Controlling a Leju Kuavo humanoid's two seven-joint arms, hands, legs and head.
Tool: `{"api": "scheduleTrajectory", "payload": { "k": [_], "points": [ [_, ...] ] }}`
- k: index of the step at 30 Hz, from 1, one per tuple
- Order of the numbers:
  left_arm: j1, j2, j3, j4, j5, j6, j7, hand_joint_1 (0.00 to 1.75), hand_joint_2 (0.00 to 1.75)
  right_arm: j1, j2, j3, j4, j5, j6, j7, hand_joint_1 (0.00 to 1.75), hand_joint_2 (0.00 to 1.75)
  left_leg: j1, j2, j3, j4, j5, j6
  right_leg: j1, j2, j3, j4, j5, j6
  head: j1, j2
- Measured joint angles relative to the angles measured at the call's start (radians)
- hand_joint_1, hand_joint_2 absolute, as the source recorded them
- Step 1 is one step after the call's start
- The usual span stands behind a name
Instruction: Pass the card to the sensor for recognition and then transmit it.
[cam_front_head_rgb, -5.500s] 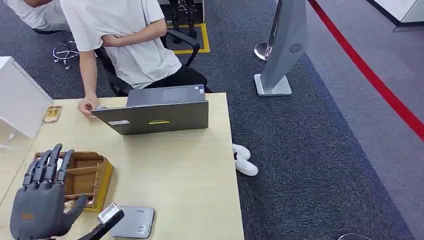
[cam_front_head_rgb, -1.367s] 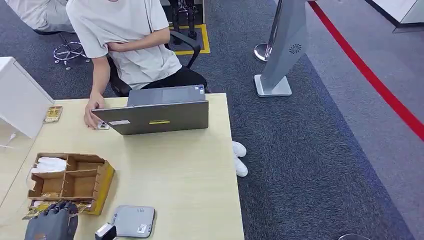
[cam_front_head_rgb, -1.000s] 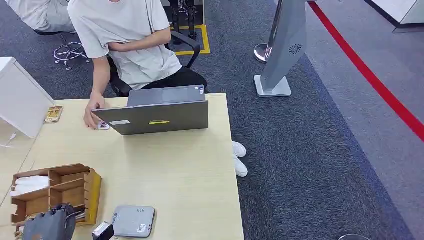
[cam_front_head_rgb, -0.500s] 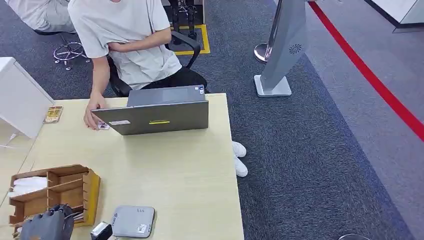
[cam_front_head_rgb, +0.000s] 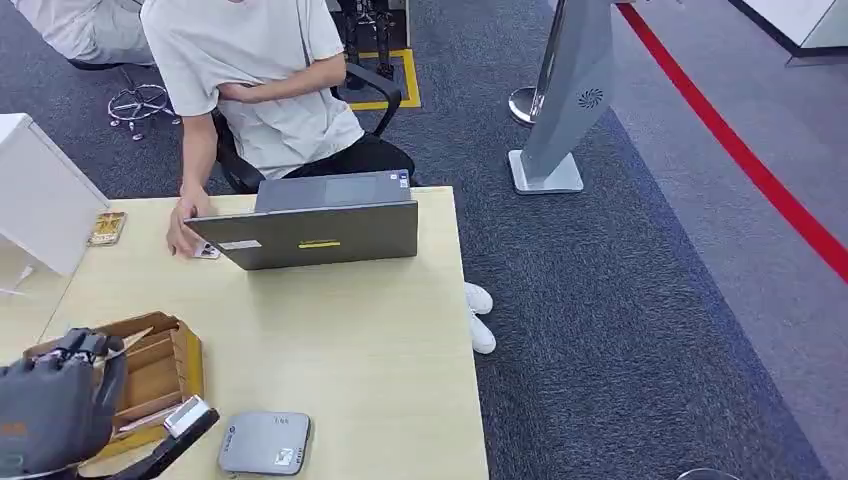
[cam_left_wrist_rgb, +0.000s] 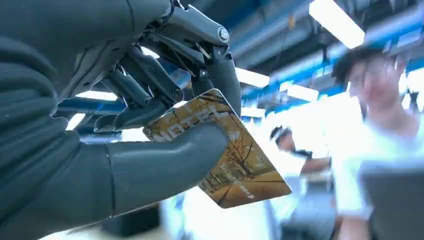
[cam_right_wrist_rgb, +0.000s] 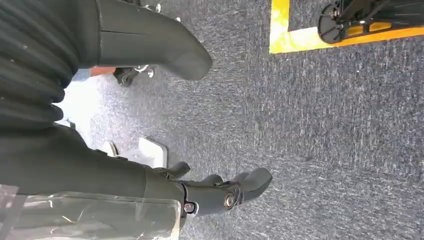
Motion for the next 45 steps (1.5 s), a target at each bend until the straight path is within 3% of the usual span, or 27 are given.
{"api": "scheduleTrajectory", "payload": {
  "k": [4, 10, 21, 24, 28, 31, 32, 37, 45],
  "points": [
    [-0.118, 0.02, -0.044, -0.073, 0.0, -0.053, -0.003, 1.75, 1.75, 0.0, 0.0, 0.014, 0.0, -0.008, 0.0, 0.007, 0.0, 1.75, 0.0, 0.001, 0.0, 0.0, 0.001, -0.001, 0.0, 0.001, 0.001, 0.0, 0.001, -0.001, 0.0, 0.0],
    [-0.272, 0.032, -0.077, -0.084, 0.0, -0.11, 0.0, 1.75, 1.75, 0.0, 0.0, 0.033, 0.0, -0.016, 0.005, 0.011, 0.0, 1.75, 0.0, 0.001, 0.0, 0.0, 0.002, 0.0, 0.0, 0.001, 0.001, 0.0, 0.002, -0.001, 0.0, 0.0],
    [-0.354, 0.037, -0.094, -0.073, 0.0, -0.135, 0.023, 1.75, 1.75, 0.0, 0.0, 0.035, 0.0, -0.015, 0.007, 0.011, 0.0, 1.75, 0.0, 0.001, -0.001, 0.0, 0.002, 0.0, 0.0, 0.001, -0.003, 0.0, 0.002, -0.001, 0.0, 0.0],
    [-0.438, 0.068, -0.108, -0.008, 0.0, -0.152, 0.092, 1.75, 1.75, -0.001, 0.0, 0.035, 0.001, 0.006, 0.017, 0.002, 0.0, 1.75, 0.0, 0.0, -0.001, 0.0, 0.002, 0.0, 0.0, 0.001, -0.002, 0.0, 0.002, -0.001, 0.0, 0.0],
    [-0.551, 0.128, -0.131, 0.155, 0.0, -0.161, 0.167, 1.75, 1.75, -0.003, 0.0, 0.032, 0.011, 0.035, 0.018, -0.026, 0.0, 1.75, 0.0, 0.0, -0.001, 0.0, 0.006, -0.002, 0.0, 0.001, -0.002, 0.001, 0.005, -0.003, 0.0, 0.0],
    [-0.609, 0.141, -0.135, 0.289, 0.0, -0.168, 0.2, 1.75, 1.75, -0.003, 0.0, 0.021, 0.028, 0.046, 0.008, -0.042, 0.0, 1.75, 0.001, 0.002, -0.005, 0.0, 0.008, -0.003, 0.0, 0.002, -0.005, 0.002, 0.008, -0.003, 0.0, 0.0],
    [-0.619, 0.145, -0.138, 0.324, 0.0, -0.168, 0.209, 0.0, 1.75, -0.003, 0.0, 0.018, 0.034, 0.051, 0.004, -0.043, 0.0, 1.75, 0.001, 0.002, -0.006, 0.0, 0.009, -0.002, 0.0, 0.002, -0.006, 0.002, 0.008, -0.003, 0.0, 0.0],
    [-0.648, 0.154, -0.154, 0.411, 0.0, -0.174, 0.228, 0.0, 1.75, -0.003, 0.0, 0.004, 0.059, 0.052, -0.004, -0.042, 0.0, 1.75, 0.0, 0.001, -0.008, 0.0, 0.008, -0.001, 0.0, 0.002, -0.007, 0.002, 0.007, -0.003, 0.0, 0.0],
    [-0.65, 0.163, -0.154, 0.427, 0.0, -0.175, 0.22, 0.0, 1.75, -0.003, 0.0, -0.007, 0.068, 0.058, -0.01, -0.037, 0.0, 1.75, 0.0, 0.001, -0.008, 0.0, 0.007, -0.001, 0.0, 0.002, -0.007, 0.0, 0.007, -0.002, 0.001, 0.0]
  ]
}}
